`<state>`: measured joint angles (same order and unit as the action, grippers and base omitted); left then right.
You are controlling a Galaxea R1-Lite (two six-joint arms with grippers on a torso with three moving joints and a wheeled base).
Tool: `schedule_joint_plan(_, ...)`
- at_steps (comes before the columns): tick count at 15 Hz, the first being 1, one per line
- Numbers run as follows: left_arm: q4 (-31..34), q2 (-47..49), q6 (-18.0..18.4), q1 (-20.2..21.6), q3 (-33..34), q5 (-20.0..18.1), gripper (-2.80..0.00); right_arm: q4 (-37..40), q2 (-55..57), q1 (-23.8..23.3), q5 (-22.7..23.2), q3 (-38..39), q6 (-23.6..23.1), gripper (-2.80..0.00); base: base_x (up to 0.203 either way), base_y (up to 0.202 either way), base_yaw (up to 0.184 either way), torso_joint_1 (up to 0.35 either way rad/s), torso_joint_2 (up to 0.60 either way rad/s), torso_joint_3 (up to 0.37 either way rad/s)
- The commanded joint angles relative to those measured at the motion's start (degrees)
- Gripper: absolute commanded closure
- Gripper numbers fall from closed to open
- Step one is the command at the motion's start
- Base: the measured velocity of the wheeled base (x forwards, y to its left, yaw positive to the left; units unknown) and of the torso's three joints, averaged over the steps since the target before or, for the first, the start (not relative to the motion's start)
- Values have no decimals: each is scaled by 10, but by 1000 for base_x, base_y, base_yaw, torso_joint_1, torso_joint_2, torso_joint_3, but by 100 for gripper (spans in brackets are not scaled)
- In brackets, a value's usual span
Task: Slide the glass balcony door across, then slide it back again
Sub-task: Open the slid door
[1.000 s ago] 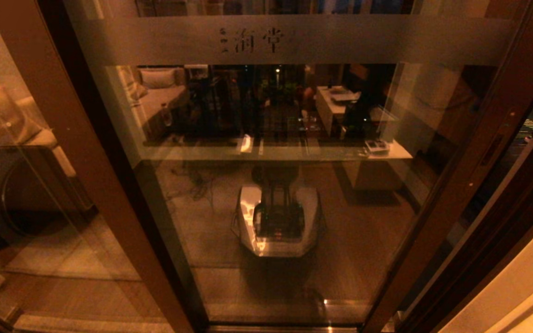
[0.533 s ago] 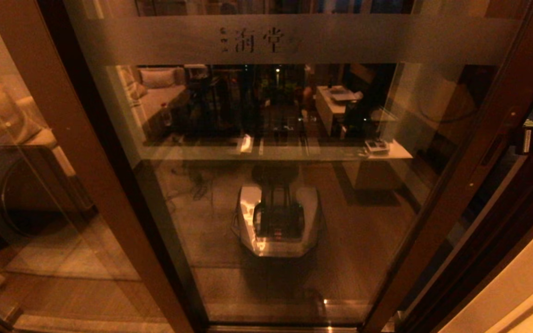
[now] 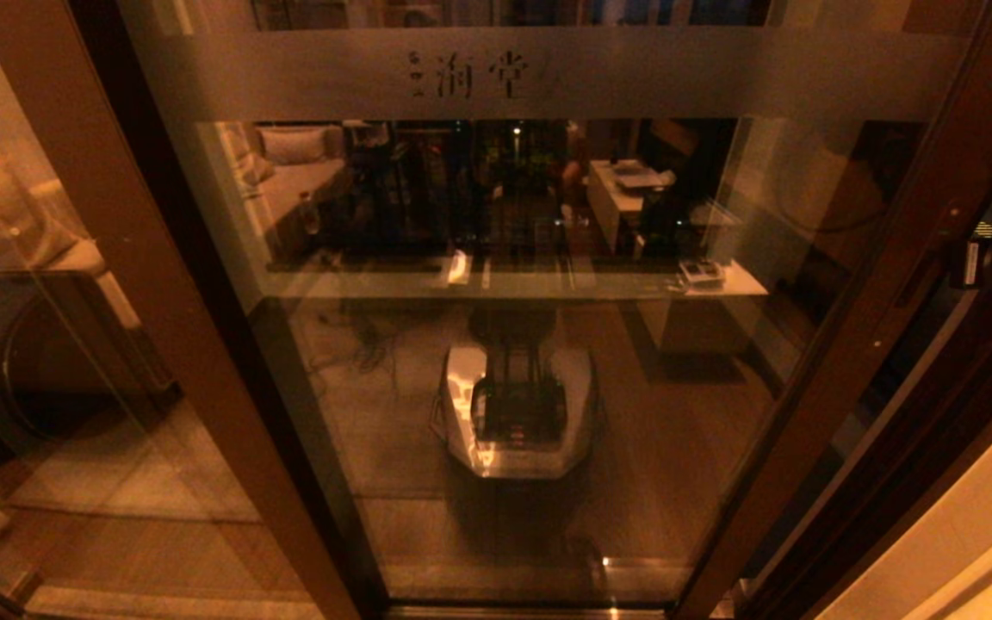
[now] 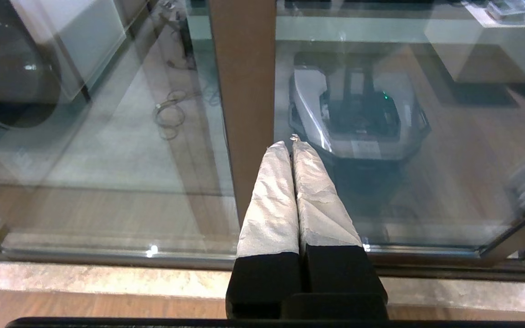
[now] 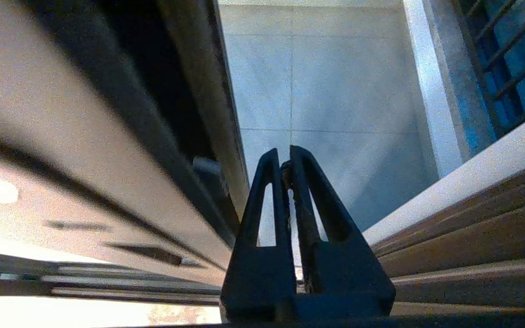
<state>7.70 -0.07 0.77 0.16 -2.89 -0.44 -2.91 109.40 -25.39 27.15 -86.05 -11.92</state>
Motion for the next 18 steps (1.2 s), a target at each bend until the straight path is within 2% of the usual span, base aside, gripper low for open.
schedule_joint_plan(1, 0, 1, 0, 0, 0, 0, 0, -1, -8, 8, 3, 7, -1, 0, 0, 0, 0, 0, 0, 0)
schedule_joint_plan(18, 0, 1, 0, 0, 0, 0, 0, -1, -47, 70, 0, 56, -2, 0, 0, 0, 0, 0, 0, 0)
